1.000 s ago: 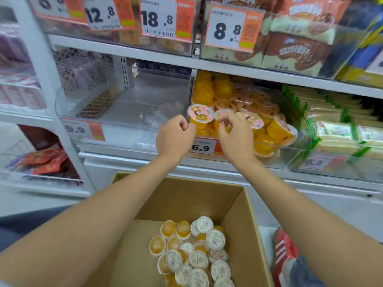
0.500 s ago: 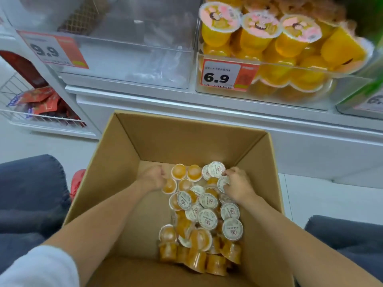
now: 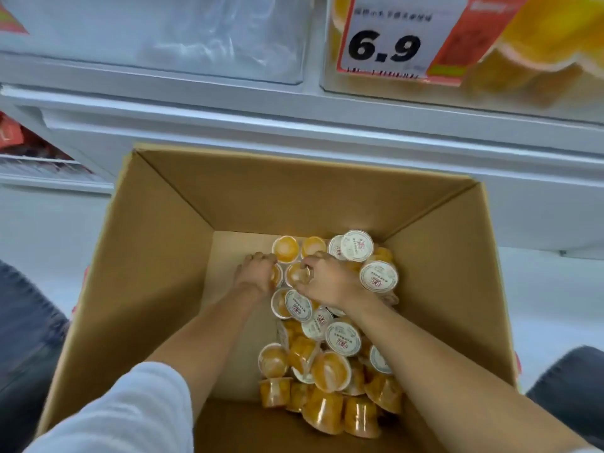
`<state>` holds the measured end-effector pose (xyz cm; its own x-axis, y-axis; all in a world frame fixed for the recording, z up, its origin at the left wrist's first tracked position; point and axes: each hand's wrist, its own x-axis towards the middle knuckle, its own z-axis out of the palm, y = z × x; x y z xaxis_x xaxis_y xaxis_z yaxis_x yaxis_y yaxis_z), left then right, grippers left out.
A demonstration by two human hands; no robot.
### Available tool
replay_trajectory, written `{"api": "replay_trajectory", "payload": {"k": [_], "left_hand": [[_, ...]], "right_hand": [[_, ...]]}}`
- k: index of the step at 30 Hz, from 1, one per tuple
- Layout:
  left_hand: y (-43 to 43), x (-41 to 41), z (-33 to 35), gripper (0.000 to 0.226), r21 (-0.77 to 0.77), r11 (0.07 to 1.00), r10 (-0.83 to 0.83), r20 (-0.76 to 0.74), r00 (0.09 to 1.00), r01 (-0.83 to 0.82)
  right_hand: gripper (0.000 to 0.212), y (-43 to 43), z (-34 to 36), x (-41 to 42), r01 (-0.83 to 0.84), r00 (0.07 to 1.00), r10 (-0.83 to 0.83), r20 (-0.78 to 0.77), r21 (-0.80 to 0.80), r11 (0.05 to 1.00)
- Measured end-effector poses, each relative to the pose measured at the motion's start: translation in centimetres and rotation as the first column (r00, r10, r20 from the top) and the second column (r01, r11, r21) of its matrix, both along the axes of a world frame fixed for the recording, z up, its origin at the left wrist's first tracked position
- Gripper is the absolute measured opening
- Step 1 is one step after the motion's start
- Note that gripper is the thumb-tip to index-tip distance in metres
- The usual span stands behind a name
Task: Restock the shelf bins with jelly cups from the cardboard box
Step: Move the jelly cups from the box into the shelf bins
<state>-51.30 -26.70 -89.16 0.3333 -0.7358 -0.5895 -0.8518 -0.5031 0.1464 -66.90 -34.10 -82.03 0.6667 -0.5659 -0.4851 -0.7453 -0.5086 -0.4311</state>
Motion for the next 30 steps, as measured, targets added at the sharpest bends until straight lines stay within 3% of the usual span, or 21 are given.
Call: {"api": "replay_trajectory", "payload": {"k": [4,7,9,12,14,15,17,19,22,26,27,30], "left_hand": [[0.6,1.6,0.5,0.040,-0.015,0.974,0.220,-0.162,0.962,-0.225],[1.3,2.7,1.7,0.040,0.016,0.895,0.432,-0.284,0.856,-0.446],[1.5,3.2,2.7,0.038,0.075,0.795,0.577,-0.400,0.712,-0.602],[1.9,3.5,5.4,0.046,0.280,0.566,0.727,-0.613,0.309,-0.776],[2.0,3.7,8.1,0.048,0.413,0.496,0.720,-0.688,0.096,-0.764],[2.1,3.8,9.6,0.041,0.456,0.492,0.689,-0.724,0.012,-0.741],[2.2,4.2,13.5,0.019,0.471,0.523,0.611,-0.788,-0.073,-0.710],[2.2,4.7,17.5,0.021,0.397,0.608,0.504,-0.862,-0.051,-0.687],[2.2,5.9,22.9,0.036,0.160,0.694,0.344,-0.930,0.127,-0.702],[2.2,7.5,31.4,0.070,-0.322,0.627,0.222,-0.799,0.559,-0.709],[2.3,8.0,33.6,0.076,-0.425,0.606,0.190,-0.743,0.642,-0.672],[1.5,10.1,38.7,0.063,-0.668,0.472,0.095,-0.610,0.787,-0.575]], "right_hand": [[0.081,1.9,-1.7,0.3,-0.340,0.923,0.338,-0.182,0.020,0.940],[0.075,2.8,-3.0,-0.1,-0.409,0.880,0.390,-0.270,-0.015,0.912],[0.069,3.1,-3.1,0.0,-0.250,0.944,0.241,-0.225,-0.011,0.968],[0.074,3.3,-1.7,0.8,0.194,0.979,-0.188,-0.073,0.076,0.978],[0.077,3.3,0.6,1.6,0.462,0.860,-0.504,0.083,0.293,0.837],[0.073,3.2,2.0,1.9,0.521,0.774,-0.617,0.142,0.413,0.747],[0.052,2.8,5.3,2.6,0.539,0.642,-0.743,0.189,0.577,0.613],[0.041,2.7,9.3,3.2,0.489,0.576,-0.782,0.239,0.667,0.563],[0.066,2.5,16.0,4.3,0.397,0.570,-0.737,0.363,0.664,0.633],[0.073,2.3,25.0,6.3,0.359,0.664,-0.494,0.562,0.340,0.869],[0.077,2.1,26.9,6.8,0.358,0.675,-0.432,0.598,0.247,0.901],[0.086,1.2,31.7,8.6,0.337,0.695,-0.272,0.665,0.033,0.941]]}}
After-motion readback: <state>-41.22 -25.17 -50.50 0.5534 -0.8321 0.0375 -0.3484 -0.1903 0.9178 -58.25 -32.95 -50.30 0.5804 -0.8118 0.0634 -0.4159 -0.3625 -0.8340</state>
